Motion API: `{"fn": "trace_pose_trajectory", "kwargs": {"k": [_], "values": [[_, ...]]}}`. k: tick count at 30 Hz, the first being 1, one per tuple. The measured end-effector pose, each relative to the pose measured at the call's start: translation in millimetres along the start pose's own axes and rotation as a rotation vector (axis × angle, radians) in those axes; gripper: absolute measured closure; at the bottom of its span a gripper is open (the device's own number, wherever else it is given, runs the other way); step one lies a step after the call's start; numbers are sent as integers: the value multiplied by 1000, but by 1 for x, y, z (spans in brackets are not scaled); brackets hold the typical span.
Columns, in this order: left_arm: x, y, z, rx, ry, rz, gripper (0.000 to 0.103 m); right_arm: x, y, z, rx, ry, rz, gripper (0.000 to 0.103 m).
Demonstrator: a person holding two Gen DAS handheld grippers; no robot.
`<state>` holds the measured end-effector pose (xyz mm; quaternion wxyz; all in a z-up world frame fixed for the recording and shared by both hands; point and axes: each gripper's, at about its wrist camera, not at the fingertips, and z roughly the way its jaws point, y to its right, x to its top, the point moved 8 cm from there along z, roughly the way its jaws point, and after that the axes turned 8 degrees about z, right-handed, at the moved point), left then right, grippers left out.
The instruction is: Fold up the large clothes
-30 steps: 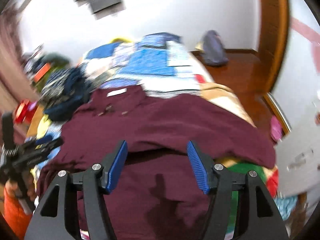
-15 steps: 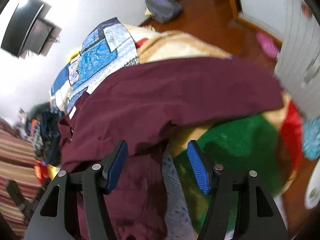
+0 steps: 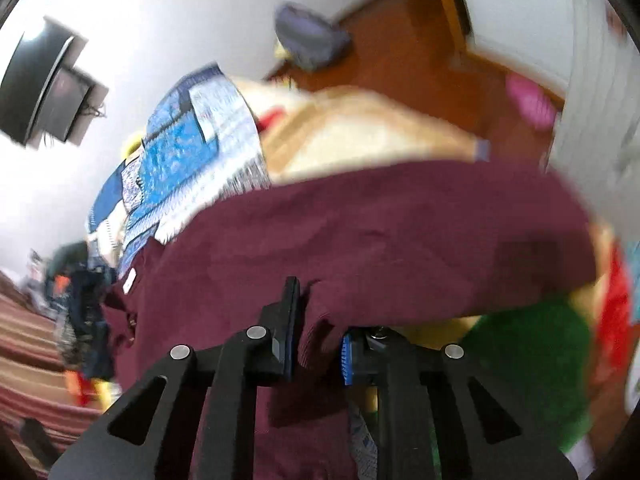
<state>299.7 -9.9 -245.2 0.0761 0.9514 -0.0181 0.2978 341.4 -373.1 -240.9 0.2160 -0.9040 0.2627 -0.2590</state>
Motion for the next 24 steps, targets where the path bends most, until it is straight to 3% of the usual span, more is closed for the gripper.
{"fn": "trace_pose_trajectory", "kwargs": {"k": [7,10,18,22,24], "values": [[2,-19,-11,4,35,-17,39,8,-92,-79,58,191,-251,92],[3,-33,-22,60,72,4,39,-13,-151,-110,154,224,-361,92],[-8,-78,-58,164,132,66,39,-103,-267,-104,360,76,-535,92],[-25,-113,-71,188,135,4,35,-156,-291,-66,371,-67,-601,92],[-33,-127,-74,192,127,-33,35,-188,-293,-39,332,-152,-655,91]]}}
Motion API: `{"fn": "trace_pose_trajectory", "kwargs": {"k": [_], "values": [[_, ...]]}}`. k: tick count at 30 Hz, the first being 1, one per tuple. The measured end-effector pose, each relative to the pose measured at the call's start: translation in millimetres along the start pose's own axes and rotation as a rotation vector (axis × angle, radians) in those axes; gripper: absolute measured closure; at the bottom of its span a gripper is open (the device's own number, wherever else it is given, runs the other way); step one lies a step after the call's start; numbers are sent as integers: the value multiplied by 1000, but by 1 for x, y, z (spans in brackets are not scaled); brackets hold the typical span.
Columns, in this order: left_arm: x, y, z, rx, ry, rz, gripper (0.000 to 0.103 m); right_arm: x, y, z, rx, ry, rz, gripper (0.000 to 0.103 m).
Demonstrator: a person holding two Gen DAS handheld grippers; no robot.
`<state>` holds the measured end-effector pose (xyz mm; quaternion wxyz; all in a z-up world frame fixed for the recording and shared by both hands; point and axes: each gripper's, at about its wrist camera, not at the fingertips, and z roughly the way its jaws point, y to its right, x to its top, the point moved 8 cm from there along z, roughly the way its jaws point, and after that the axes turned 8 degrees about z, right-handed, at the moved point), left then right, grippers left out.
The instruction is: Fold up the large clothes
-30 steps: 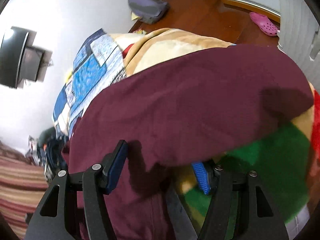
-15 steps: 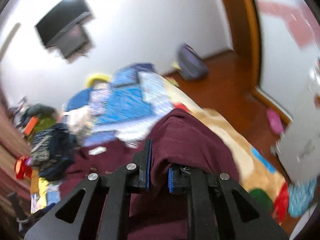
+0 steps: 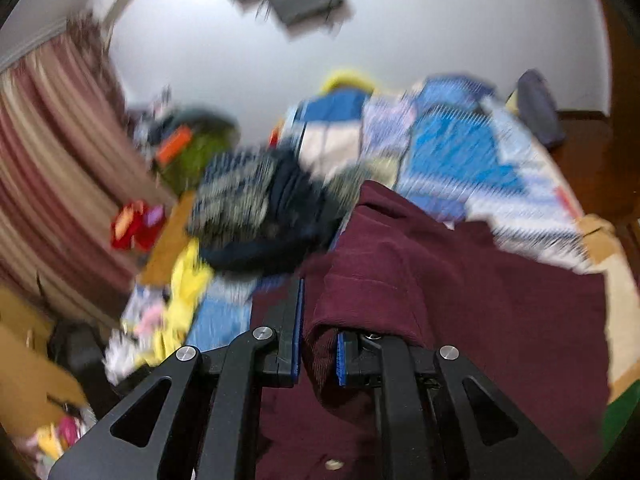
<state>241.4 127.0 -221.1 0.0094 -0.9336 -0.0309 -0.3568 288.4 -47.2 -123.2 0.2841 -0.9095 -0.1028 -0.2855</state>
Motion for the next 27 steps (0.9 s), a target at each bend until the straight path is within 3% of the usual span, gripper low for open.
{"fn": "trace_pose_trajectory", "kwargs": {"k": [4,8,12,16,24,27], "values": [[-15,-26,-3,22,-22,-50,35,-38,-6,39,-12,-160,-49,88],[-23,-36,-1,42,-39,-68,35,-65,-12,52,-14,-286,-125,86],[-22,-27,3,40,-48,-54,35,-80,-19,38,14,-342,-173,65],[-13,-6,0,30,-39,-10,35,-73,-10,10,-14,-233,-189,54],[14,57,-8,36,2,192,35,-45,73,-49,-131,-78,-36,54],[18,84,-7,55,19,308,24,-33,116,-74,-205,12,36,54]]}}
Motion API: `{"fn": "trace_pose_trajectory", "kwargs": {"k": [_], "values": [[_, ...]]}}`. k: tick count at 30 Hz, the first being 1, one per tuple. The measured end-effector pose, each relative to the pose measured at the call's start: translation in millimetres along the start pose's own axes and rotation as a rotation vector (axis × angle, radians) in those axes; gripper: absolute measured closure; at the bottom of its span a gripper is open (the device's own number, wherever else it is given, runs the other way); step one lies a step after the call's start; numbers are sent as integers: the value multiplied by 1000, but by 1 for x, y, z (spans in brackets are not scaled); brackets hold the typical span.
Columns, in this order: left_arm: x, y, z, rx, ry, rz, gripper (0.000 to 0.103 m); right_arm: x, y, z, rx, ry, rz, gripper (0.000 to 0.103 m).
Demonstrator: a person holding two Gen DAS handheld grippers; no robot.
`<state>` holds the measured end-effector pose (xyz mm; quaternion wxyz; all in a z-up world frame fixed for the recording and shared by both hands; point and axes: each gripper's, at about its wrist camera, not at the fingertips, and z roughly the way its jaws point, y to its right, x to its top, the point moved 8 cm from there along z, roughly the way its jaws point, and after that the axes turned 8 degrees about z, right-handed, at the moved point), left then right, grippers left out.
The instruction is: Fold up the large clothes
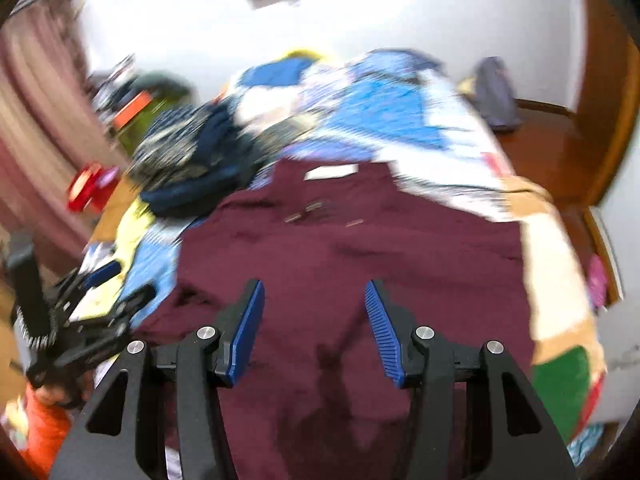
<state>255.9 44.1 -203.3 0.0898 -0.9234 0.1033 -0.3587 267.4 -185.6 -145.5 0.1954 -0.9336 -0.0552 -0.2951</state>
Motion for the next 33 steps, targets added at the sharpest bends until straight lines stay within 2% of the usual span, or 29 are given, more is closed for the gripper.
{"fn": "trace_pose_trajectory", "kwargs": {"k": [2,5,7,9,11,14,18,21,23,25,29,33], "values": [[5,14,4,22,20,83,21,7,23,-10,-22,30,47,54],[6,35,23,77,-8,219,21,14,56,-25,-60,73,100,54],[6,46,41,90,-38,271,21,14,72,-29,-104,88,102,54],[8,51,54,88,-71,278,21,9,83,-25,-139,77,92,54],[13,57,63,55,-86,269,21,-1,91,-12,-156,37,89,54],[25,74,71,-37,-90,268,21,-18,103,12,-189,-34,83,54],[37,91,74,-79,-71,267,24,-45,110,49,-211,-157,93,54],[54,74,65,-152,-7,143,41,-53,111,55,-251,-162,53,54],[60,53,66,-218,-10,18,60,-52,110,54,-255,-150,33,54],[59,32,69,-279,-34,-91,65,-51,112,53,-242,-152,38,54],[43,-15,74,-228,-54,-210,68,-52,121,51,-211,-149,85,54],[7,-58,78,-237,-89,-384,68,-55,124,55,-208,-148,113,54]]}}
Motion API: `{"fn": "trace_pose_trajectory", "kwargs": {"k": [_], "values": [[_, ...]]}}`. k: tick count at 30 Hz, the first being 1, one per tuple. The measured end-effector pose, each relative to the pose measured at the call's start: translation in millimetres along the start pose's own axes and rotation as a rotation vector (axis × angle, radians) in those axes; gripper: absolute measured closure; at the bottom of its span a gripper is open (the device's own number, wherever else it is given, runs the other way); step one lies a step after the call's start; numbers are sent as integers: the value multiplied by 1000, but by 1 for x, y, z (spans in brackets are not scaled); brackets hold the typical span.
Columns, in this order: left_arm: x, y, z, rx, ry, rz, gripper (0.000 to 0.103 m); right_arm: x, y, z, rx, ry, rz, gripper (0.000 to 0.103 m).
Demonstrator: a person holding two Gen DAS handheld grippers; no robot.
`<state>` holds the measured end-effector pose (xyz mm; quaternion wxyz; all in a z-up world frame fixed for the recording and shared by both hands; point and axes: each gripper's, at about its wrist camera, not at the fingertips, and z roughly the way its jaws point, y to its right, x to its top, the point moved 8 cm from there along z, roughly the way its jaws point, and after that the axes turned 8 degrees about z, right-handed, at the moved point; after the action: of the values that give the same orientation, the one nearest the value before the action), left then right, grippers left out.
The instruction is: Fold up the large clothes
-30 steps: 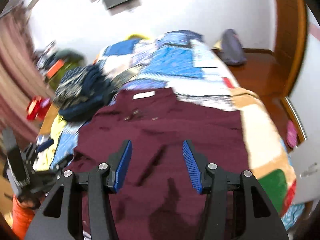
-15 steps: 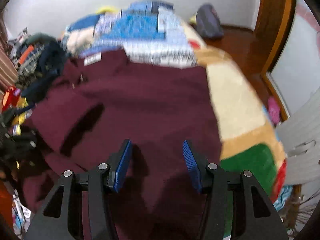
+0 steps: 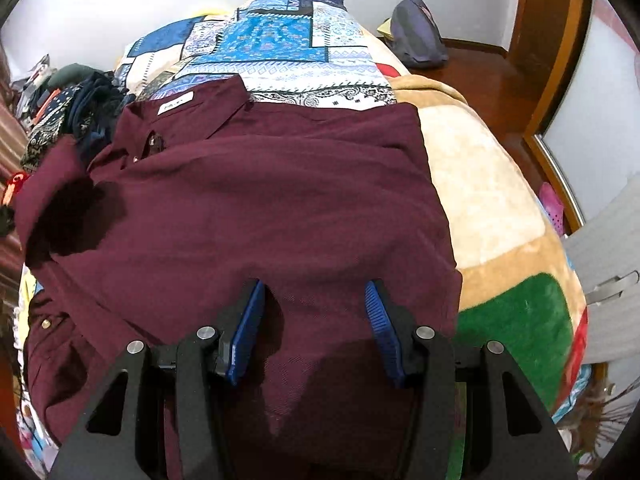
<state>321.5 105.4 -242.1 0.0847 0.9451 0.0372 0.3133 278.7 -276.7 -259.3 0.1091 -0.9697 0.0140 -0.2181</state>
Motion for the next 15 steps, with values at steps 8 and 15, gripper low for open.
{"fn": "trace_pose_trajectory", "kwargs": {"k": [8,15], "values": [[-70,-51,25,-50,-135,-222,68,0,-4,1,-33,-4,0,54],[-84,-43,33,-111,-160,-248,68,1,-4,1,-60,-10,2,54]]}}
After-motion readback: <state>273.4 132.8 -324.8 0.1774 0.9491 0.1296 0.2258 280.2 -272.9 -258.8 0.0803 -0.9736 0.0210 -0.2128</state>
